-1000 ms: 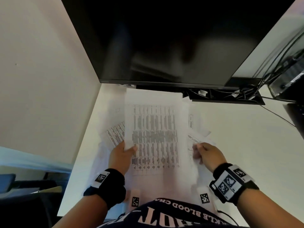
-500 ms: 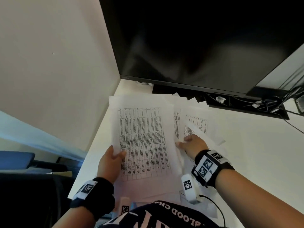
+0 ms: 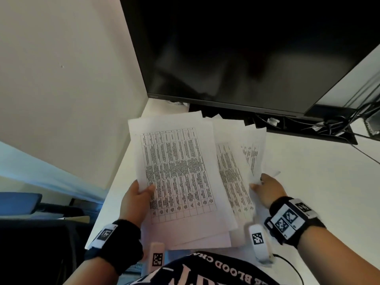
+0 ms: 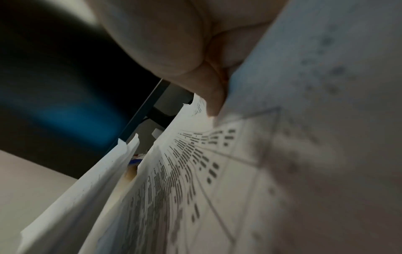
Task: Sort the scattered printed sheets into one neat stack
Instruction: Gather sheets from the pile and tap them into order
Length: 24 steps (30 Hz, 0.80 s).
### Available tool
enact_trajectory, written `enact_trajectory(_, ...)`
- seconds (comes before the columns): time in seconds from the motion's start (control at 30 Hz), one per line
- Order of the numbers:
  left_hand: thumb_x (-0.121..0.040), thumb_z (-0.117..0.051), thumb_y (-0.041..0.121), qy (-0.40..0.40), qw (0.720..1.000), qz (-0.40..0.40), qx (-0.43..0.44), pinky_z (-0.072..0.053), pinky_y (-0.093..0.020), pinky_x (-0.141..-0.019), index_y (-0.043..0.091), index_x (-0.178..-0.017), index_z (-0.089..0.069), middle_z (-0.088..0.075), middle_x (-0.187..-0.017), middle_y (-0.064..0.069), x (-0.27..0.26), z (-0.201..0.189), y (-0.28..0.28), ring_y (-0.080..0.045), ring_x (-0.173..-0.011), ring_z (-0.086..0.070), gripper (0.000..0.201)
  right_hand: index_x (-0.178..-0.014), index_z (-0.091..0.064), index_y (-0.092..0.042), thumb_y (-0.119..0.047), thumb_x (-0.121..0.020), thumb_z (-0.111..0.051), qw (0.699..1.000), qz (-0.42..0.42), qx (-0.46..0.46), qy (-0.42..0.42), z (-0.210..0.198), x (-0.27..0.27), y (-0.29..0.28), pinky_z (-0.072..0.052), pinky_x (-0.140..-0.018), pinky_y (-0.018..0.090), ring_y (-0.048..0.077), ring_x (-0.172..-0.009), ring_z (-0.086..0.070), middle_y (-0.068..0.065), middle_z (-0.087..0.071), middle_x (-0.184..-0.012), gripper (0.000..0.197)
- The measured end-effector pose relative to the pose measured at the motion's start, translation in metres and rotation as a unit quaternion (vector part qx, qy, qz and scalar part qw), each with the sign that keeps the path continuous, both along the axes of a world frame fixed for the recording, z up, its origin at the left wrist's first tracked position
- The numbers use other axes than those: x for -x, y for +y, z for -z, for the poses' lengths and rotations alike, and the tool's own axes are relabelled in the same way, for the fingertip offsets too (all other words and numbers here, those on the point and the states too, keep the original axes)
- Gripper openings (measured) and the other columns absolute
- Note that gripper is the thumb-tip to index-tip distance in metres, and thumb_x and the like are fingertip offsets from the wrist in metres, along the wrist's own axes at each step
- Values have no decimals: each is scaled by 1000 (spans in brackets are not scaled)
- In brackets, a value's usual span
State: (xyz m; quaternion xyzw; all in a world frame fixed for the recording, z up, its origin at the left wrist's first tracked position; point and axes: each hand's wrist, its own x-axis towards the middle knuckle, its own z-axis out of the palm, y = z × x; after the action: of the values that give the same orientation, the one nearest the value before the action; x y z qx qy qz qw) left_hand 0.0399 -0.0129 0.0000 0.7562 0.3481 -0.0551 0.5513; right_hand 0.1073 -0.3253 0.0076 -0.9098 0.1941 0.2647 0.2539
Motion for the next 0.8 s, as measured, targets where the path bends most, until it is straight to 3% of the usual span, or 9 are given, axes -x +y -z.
enact_trajectory(0.1,-84,-64,29,21,999,47,18,-54,-48,-87,15,-96,-62,-74,-93,-4,-6,3,-12,-26,-87,-70,19,-96,-50,-9,-17,-97,-42,998,-47,23,36,1,16,-10,-40,-87,26,29,-112,-55,18,-60,-119,11)
enact_trajectory(0.2,-87,-55,30,74,989,127,-14,-57,-45,-81,12,-96,-59,-67,-103,-9,-15,12,-29,-25,-85,-69,21,-91,-53,-8,-16,-99,-39,994,-64,18,85,3,24,-13,-38,-83,25,28,-115,-54,16,-60,-118,18)
enact_trajectory(0.27,-85,-52,29,85,981,170,-31,-59,-41,-77,8,-97,-58,-57,-115,-12,-21,13,-43,-25,-86,-67,26,-103,-57,-2,-16,-98,-39,997,-13,-26,71,7,24,-16,-39,-83,25,30,-114,-55,15,-60,-112,23)
enact_trajectory(0.33,-90,-50,25,77,973,212,-53,-55,-39,-88,6,-107,-56,-46,-123,-6,-24,7,-60,-22,-96,-62,26,-120,-56,-1,-25,-100,-38,990,68,-119,38,1,26,-15,-41,-96,32,32,-117,-53,15,-59,-119,36)
enact_trajectory(0.4,-95,-48,21,72,962,255,-69,-45,-36,-101,7,-122,-50,-39,-125,0,-25,3,-73,-18,-107,-52,31,-138,-42,-8,-45,-100,-28,976,122,-181,27,-3,29,-13,-31,-111,38,30,-131,-42,12,-49,-136,55)
enact_trajectory(0.5,-96,-47,19,65,953,293,-48,-41,-38,-104,9,-135,-40,-42,-132,-3,-24,0,-85,-20,-115,-48,40,-147,-21,-11,-62,-88,-40,982,69,-168,45,2,33,-11,-29,-112,43,29,-137,-34,9,-32,-152,81)
enact_trajectory(0.57,-96,-46,19,61,948,309,-44,-40,-33,-99,12,-140,-35,-41,-134,-3,-23,0,-87,-19,-116,-48,45,-142,-26,-8,-50,-87,-55,990,42,-132,36,9,36,-11,-36,-108,43,28,-130,-43,12,-42,-144,75)
enact_trajectory(0.7,-92,-56,16,16,959,285,-6,-39,-31,-98,22,-129,-41,-49,-130,2,-21,-2,-82,-19,-123,-48,41,-132,-43,-11,-24,-93,-54,993,37,-116,-10,9,39,-11,-39,-96,31,24,-115,-53,7,-57,-129,43)
enact_trajectory(0.8,-89,-63,10,-16,978,208,8,-40,-29,-95,28,-144,-23,-43,-139,-8,-27,-8,-75,-24,-127,-44,70,-130,-46,-13,-24,-94,-52,991,50,-117,-31,-3,43,-11,-38,-87,26,17,-99,-52,5,-60,-124,38)
